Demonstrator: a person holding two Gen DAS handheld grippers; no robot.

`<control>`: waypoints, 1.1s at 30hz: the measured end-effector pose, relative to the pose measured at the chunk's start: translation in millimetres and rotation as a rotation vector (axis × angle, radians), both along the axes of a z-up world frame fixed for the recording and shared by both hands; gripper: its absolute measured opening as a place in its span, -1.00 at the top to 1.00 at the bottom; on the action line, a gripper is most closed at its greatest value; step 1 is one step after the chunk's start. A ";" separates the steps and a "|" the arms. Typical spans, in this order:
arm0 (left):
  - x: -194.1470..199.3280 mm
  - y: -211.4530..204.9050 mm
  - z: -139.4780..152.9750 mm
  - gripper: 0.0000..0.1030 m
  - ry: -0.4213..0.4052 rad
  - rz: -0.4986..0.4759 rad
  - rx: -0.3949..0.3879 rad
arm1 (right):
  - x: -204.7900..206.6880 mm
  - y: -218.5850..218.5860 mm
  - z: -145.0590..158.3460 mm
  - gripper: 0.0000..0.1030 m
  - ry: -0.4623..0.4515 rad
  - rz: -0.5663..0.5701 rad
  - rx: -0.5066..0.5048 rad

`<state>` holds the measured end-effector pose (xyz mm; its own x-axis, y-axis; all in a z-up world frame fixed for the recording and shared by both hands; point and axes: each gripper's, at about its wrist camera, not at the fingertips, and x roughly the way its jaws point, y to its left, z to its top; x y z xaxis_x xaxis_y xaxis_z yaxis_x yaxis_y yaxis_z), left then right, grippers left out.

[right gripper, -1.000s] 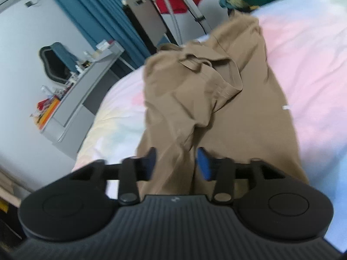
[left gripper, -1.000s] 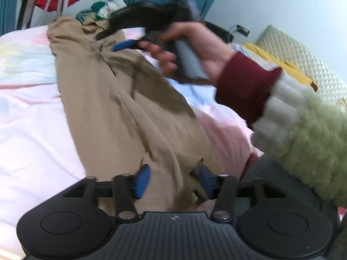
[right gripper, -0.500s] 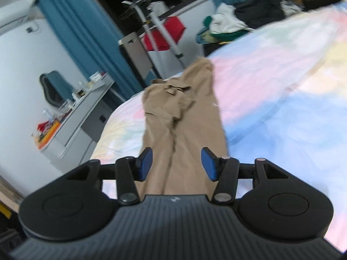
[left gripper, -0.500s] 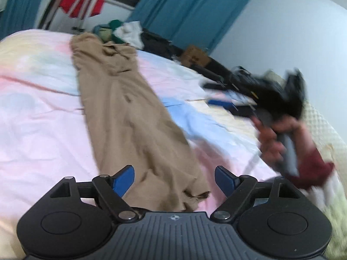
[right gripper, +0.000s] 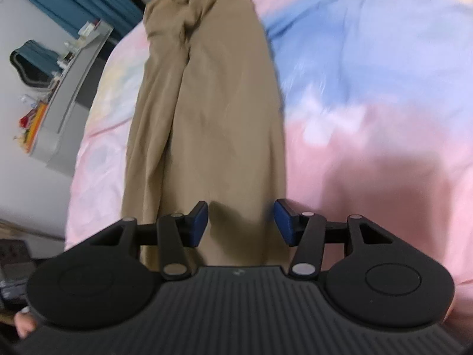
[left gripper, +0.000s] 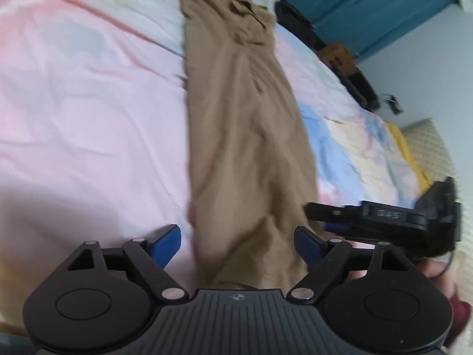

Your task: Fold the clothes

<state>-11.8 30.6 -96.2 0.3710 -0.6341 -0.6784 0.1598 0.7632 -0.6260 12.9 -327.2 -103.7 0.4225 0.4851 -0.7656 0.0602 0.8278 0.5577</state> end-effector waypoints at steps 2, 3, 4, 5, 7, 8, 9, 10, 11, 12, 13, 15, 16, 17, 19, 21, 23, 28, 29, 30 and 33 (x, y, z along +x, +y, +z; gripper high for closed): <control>2.7 -4.3 -5.0 -0.60 0.012 -0.044 -0.026 | -6.0 4.7 0.2 -0.02 0.013 0.036 0.029; 3.0 -6.7 -6.9 -0.56 0.011 -0.058 -0.019 | -9.3 7.1 0.5 -0.02 0.020 0.053 0.045; 3.2 -8.9 -8.3 -0.47 0.009 -0.067 -0.008 | -12.7 9.4 0.7 -0.02 0.026 0.071 0.060; 3.0 -10.4 -9.0 -0.38 0.009 -0.069 0.005 | -15.6 12.8 0.9 -0.02 0.034 0.088 0.057; 3.0 -12.7 -10.9 -0.20 0.014 -0.065 0.024 | -20.8 21.0 1.5 -0.02 0.047 0.122 0.024; 2.2 -13.0 -11.9 0.02 0.016 -0.060 0.040 | -22.9 26.0 1.5 -0.02 0.053 0.140 -0.016; 0.2 -13.2 -12.5 0.13 0.019 -0.058 0.058 | -24.5 31.8 1.6 0.01 0.059 0.155 -0.073; -0.7 -13.5 -13.1 0.28 0.019 -0.058 0.071 | -26.6 37.8 3.8 0.04 0.050 0.164 -0.132; -1.7 -13.3 -13.4 0.34 0.016 -0.058 0.080 | -28.7 43.6 6.7 0.04 0.036 0.171 -0.191; -2.7 -13.0 -13.7 0.38 0.013 -0.057 0.086 | -31.6 47.0 10.4 0.02 0.017 0.166 -0.230; -3.9 -12.3 -13.7 0.46 0.009 -0.054 0.091 | -34.7 47.2 14.6 0.02 -0.004 0.148 -0.250; -7.7 -9.1 -12.8 0.53 0.003 -0.048 0.090 | -40.3 44.2 22.2 0.01 -0.045 0.096 -0.286; -8.8 -8.7 -12.6 0.55 0.000 -0.047 0.088 | -42.6 41.2 25.1 0.01 -0.063 0.062 -0.307; -9.8 -8.7 -12.6 0.55 -0.002 -0.047 0.088 | -42.5 37.2 25.6 0.00 -0.069 0.035 -0.321; -11.3 -6.8 -12.3 0.53 0.005 -0.047 0.088 | -36.6 31.5 17.6 -0.03 -0.028 0.033 -0.259; -12.9 -4.0 -11.7 0.41 0.015 -0.046 0.087 | -30.1 26.2 8.7 -0.03 0.018 0.038 -0.186; -12.1 -4.1 -13.0 0.00 0.031 -0.059 0.071 | -23.4 24.2 -0.5 -0.08 0.063 0.045 -0.125; -13.1 -10.1 -12.3 -0.26 0.016 -0.101 0.058 | -16.8 27.2 -12.2 -0.24 0.126 0.081 -0.044; -14.1 -10.8 -12.0 -0.26 0.011 -0.104 0.063 | -19.1 30.0 -9.9 -0.24 0.121 0.095 -0.054; -15.0 -11.3 -11.7 -0.24 0.007 -0.104 0.067 | -21.5 32.9 -7.6 -0.24 0.116 0.109 -0.063; -18.0 -13.2 -11.2 -0.11 -0.009 -0.103 0.092 | -28.1 44.0 -2.2 -0.24 0.088 0.159 -0.092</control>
<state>-29.8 17.4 -107.5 0.3135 -0.6047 -0.7322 0.2455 0.7965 -0.5526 -15.3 -283.2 -106.0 0.2758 0.4671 -0.8401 -0.0304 0.8778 0.4781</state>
